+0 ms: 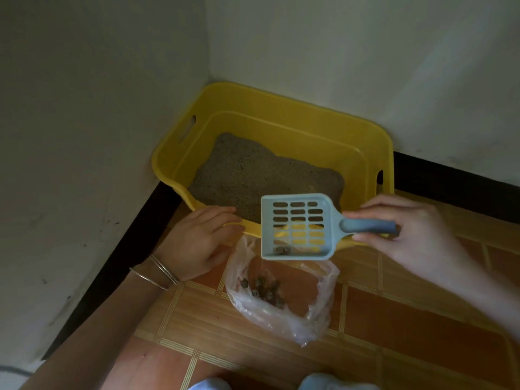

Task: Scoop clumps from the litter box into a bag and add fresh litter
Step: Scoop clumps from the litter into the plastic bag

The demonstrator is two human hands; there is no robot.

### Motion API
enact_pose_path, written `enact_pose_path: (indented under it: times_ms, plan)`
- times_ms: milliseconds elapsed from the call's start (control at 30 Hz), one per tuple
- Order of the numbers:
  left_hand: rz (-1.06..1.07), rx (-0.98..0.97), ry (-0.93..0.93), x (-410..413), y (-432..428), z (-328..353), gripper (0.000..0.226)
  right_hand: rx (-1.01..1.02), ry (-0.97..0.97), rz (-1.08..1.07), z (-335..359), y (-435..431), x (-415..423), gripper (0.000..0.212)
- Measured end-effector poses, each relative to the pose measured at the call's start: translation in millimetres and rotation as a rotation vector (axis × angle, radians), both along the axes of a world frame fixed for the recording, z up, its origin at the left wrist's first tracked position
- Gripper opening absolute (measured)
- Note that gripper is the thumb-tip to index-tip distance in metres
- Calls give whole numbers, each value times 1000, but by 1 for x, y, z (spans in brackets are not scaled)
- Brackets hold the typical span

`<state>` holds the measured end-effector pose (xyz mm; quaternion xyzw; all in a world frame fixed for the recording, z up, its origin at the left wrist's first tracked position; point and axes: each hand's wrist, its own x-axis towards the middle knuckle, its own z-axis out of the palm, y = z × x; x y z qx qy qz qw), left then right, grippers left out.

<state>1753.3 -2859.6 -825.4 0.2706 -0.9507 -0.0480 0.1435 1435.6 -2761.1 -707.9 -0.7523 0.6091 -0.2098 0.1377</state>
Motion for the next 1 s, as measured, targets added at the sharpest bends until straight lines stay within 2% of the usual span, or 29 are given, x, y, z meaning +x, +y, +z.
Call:
enact_pose_path:
  times_ms: [67,200,300,367,533,700,1000]
  plan:
    - [-5,23,-21,-2,10,-10,39,-45,84,41,-12,11,3,35]
    - [-43,84,-101,-5,33,-33,42,-252,370,177,-48,37,14,23]
    - [-79,129,-128,-5,47,-44,41,-290,574,246,-83,51,15,24]
    - [-92,152,-150,-6,52,-46,41,-324,639,267,-97,52,14,23]
    - [-100,160,-155,-8,58,-44,45,-386,646,313,-95,44,17,21]
    - [-86,108,-118,-10,54,-35,43,-321,596,304,-89,42,15,32]
    - [-15,-31,13,-6,17,4,40,-189,125,60,-60,30,5,32]
